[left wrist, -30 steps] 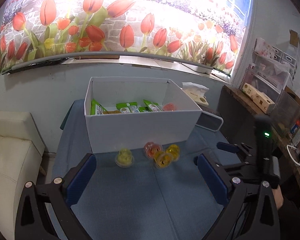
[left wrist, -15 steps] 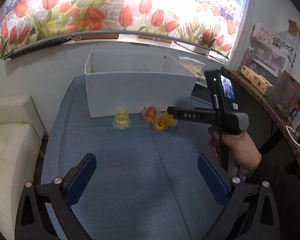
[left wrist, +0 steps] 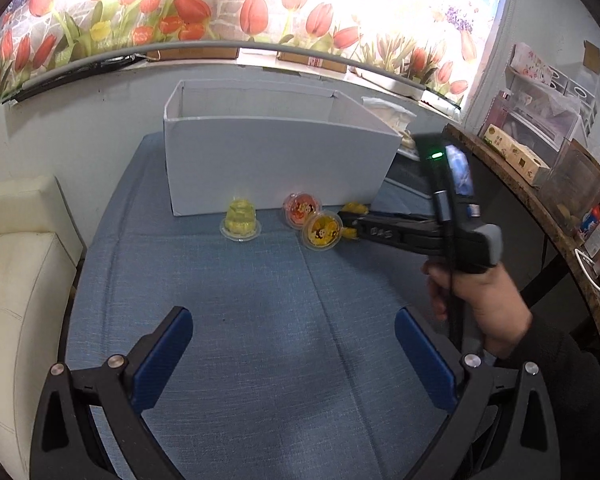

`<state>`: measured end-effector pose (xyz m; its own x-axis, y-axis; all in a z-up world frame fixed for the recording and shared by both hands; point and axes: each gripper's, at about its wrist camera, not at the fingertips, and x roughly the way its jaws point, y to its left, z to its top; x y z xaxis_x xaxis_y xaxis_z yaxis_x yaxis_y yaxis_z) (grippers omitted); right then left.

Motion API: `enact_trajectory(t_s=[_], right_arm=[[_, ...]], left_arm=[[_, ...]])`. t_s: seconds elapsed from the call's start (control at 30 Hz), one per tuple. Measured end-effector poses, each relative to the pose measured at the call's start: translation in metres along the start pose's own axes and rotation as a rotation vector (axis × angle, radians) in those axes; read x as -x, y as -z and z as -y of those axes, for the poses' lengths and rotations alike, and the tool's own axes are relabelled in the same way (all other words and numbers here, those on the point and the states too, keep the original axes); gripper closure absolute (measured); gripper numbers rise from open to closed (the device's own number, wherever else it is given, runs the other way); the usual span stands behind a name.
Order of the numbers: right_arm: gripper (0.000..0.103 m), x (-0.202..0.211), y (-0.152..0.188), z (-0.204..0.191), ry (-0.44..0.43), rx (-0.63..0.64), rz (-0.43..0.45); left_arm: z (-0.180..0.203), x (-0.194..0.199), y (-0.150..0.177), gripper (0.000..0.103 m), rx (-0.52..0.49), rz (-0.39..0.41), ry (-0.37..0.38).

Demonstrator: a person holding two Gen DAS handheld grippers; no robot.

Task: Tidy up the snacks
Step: 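Grasp a yellow jelly cup with the right gripper, then grasp an orange-lidded jelly cup with the left gripper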

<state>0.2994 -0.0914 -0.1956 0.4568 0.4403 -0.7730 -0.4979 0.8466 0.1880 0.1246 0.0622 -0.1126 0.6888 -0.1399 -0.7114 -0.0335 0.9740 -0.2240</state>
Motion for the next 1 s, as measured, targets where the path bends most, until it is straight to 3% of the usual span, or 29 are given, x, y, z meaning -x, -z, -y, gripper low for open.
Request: enact_trajectory(t_s=[0.47, 0.9, 1.0], right_arm=[[0.064, 0.101, 0.043, 0.01, -0.04, 0.02, 0.078], [0.064, 0.134, 0.078, 0.037, -0.053, -0.03, 0.102], [0.064, 0.135, 0.082, 0.041, -0.068, -0.043, 0.096]], left_arm=[[0.021, -0.089, -0.035, 0.0, -0.024, -0.055, -0.062], [0.036, -0.165, -0.058, 0.001, 0.072, -0.121, -0.093], [0.035, -0.17, -0.06, 0.013, 0.06, -0.107, -0.121]])
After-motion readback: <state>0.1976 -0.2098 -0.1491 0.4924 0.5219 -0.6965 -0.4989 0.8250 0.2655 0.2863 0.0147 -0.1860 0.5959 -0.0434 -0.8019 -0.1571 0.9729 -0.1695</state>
